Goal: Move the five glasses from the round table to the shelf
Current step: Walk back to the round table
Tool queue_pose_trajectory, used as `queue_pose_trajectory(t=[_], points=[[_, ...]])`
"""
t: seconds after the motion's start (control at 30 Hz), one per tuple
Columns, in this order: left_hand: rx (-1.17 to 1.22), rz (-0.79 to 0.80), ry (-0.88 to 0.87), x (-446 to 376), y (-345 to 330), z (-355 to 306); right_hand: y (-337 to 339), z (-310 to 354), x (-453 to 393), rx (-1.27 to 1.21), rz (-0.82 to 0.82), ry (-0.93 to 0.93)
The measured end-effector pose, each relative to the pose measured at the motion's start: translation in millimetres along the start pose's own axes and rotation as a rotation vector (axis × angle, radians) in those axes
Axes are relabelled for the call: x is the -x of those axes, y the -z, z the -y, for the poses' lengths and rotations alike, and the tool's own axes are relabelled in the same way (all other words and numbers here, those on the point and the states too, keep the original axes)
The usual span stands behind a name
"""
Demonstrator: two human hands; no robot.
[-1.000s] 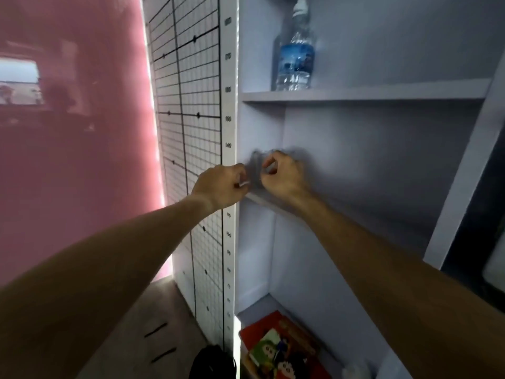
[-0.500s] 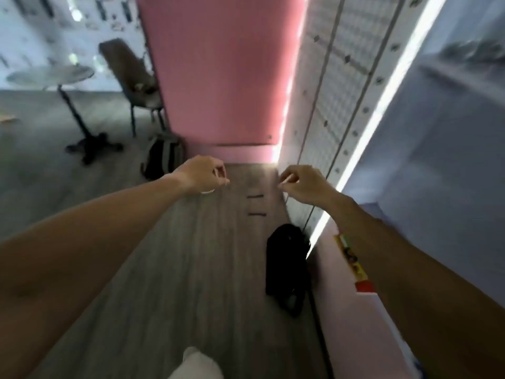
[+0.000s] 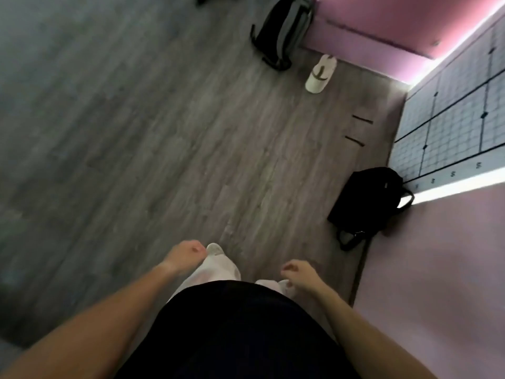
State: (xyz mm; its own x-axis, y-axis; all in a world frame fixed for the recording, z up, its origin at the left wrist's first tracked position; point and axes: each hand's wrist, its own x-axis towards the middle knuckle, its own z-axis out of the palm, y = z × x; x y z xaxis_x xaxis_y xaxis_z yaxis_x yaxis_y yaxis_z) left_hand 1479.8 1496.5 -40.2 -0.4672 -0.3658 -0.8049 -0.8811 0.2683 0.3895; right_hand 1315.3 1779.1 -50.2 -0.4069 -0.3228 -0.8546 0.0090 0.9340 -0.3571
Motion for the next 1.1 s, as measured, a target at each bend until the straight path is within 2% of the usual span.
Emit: queue_pose_trajectory(t=[0.1,0.17,0.23,0.37,0.6,0.9,1.0,1.1], points=[[0.157,-0.005,0.106,11.1,-9.3,52.6,-30.6,5.8,1.1,0.019,0.083,-0.100],[0.258,-0.052,0.173,10.9,1.5,77.5,-26.8,21.6,-5.6,-0.021,-0.027,-0.139],[0.241,0.001,0.175,3.9,19.1,88.9,-9.7,46.1,-16.4,-0.044,-0.153,-0.126],[0.093,0.116,0.137,-19.1,52.8,91.0,18.0,99.1,-37.8,-0.086,-0.189,-0.089],[0.258,-0.038,0.138,-64.9,103.8,56.9,31.8,175.9,-85.3,0.030,-0.065,0.001],[0.099,0.154,0.216,-139.6,161.5,23.9,133.2,267.1,-187.3,-0.067,-0.057,-0.021],[0.105,0.087,0.223,-173.0,203.5,-11.9,178.9,292.5,-216.4,0.002,-0.065,-0.010],[0.177,-0.064,0.211,-206.7,253.5,-62.7,220.6,315.4,-241.7,0.135,-0.028,0.027]])
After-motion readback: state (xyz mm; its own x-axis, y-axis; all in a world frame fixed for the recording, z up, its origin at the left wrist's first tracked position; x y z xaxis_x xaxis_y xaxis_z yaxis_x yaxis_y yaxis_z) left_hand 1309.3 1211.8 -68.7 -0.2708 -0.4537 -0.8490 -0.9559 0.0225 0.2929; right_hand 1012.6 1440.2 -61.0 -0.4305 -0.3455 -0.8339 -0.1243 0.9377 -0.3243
